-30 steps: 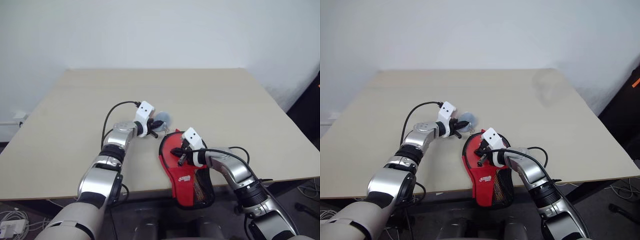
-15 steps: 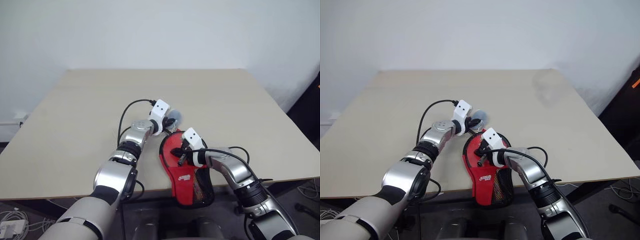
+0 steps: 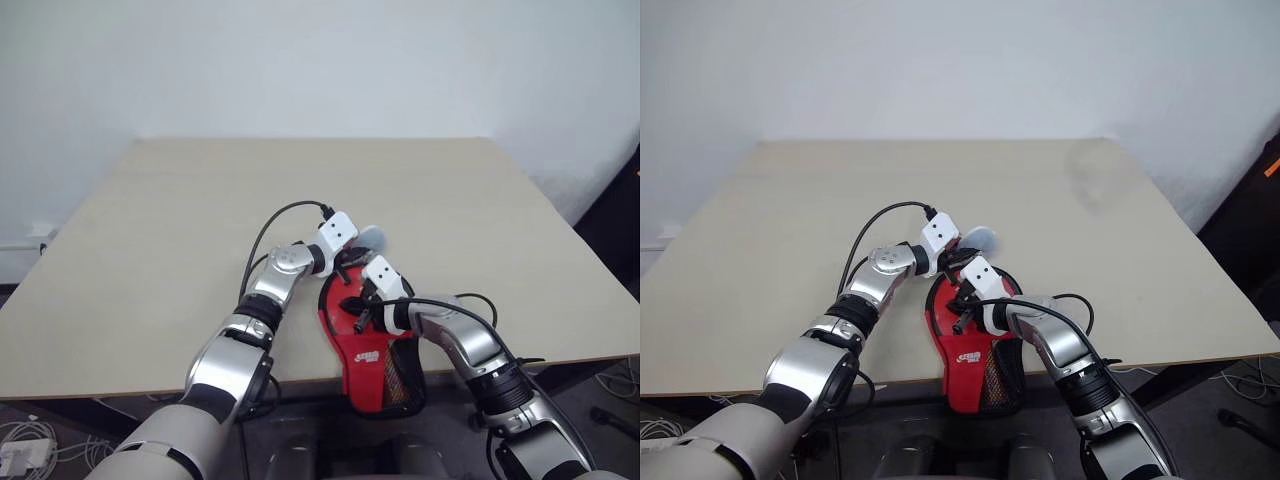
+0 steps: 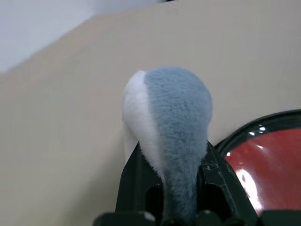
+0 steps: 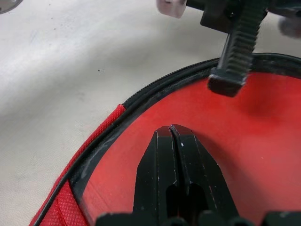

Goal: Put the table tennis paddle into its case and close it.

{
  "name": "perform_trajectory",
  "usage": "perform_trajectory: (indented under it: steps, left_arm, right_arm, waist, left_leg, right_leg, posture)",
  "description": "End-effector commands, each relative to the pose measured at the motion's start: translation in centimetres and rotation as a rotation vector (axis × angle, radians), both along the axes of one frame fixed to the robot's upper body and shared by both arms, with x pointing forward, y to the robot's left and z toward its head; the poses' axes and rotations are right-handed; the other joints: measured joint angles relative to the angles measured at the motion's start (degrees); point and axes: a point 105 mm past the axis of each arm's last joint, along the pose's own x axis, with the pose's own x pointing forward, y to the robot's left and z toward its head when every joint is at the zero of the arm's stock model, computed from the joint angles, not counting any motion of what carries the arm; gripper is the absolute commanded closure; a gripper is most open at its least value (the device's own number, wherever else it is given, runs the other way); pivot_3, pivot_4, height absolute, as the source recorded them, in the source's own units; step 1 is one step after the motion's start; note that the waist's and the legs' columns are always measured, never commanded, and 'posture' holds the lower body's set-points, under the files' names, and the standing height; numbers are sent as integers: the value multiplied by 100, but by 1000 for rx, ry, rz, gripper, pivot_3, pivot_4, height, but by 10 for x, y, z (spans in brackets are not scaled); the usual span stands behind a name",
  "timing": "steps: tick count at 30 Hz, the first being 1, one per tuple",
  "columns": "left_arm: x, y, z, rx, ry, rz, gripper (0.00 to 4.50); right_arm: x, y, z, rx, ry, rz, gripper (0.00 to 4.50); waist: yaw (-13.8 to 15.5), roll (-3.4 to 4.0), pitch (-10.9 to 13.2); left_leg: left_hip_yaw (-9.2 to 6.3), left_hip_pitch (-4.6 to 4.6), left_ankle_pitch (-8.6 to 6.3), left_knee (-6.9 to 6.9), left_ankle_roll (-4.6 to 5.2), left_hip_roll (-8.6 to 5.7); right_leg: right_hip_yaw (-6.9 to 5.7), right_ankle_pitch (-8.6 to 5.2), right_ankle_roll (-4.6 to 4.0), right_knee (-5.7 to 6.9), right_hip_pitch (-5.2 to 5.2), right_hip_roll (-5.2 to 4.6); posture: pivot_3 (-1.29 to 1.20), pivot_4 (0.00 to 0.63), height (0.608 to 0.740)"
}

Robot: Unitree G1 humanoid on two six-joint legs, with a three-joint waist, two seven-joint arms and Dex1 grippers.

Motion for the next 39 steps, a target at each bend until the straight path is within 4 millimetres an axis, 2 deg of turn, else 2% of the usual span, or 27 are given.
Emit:
perform_trajectory:
  steps: [1, 10, 15, 22, 32, 39]
  left_arm:
    - [-9, -15, 21, -18, -135, -109, 4231]
    - [-22, -15, 8, 66, -192, -208, 4231]
    - [-21, -13, 6, 70, -169, -202, 2481]
    - [-14, -6, 21, 56, -234, -175, 37]
    - [-13, 14, 48, 24, -265, -207, 14]
    - [-17, 39, 75, 13, -282, -217, 14]
  right_arm:
    - [-2, 3, 0, -10, 2, 13, 4500]
    - [-4, 4, -2, -11, 8, 20, 4500]
    - [-4, 4, -2, -13, 9, 21, 4500]
    - [-4, 6, -1, -13, 7, 30, 4500]
    - [-2, 8, -1, -15, 3, 44, 4500]
    - [-2, 9, 0, -15, 0, 51, 4500]
  waist:
    - [2, 0, 0]
    - [4, 0, 0]
    - [4, 0, 0]
    - [-6, 0, 0]
    - [-6, 0, 0]
    - [-9, 1, 0]
  left_leg:
    - [-1, 0, 0, 0, 1, 0]
    - [-1, 0, -5, 5, 8, 0]
    - [-2, 0, -8, 9, 13, 0]
    - [-2, 0, -10, 12, 16, 4]
    - [-1, 0, -11, 14, 17, 7]
    - [0, 0, -11, 13, 16, 7]
  right_leg:
    - [0, 0, 0, 0, 0, 0]
    - [-4, -1, 0, 0, 3, 0]
    - [-7, -1, 2, 0, 5, 0]
    - [-8, -2, 2, 0, 5, 0]
    - [-8, -3, 1, 0, 3, 1]
    - [-7, -3, 1, 0, 4, 1]
  posture:
    - [0, 0, 706]
    - [0, 0, 706]
    - [0, 0, 706]
    - [0, 0, 706]
    - [0, 0, 706]
    - [0, 0, 706]
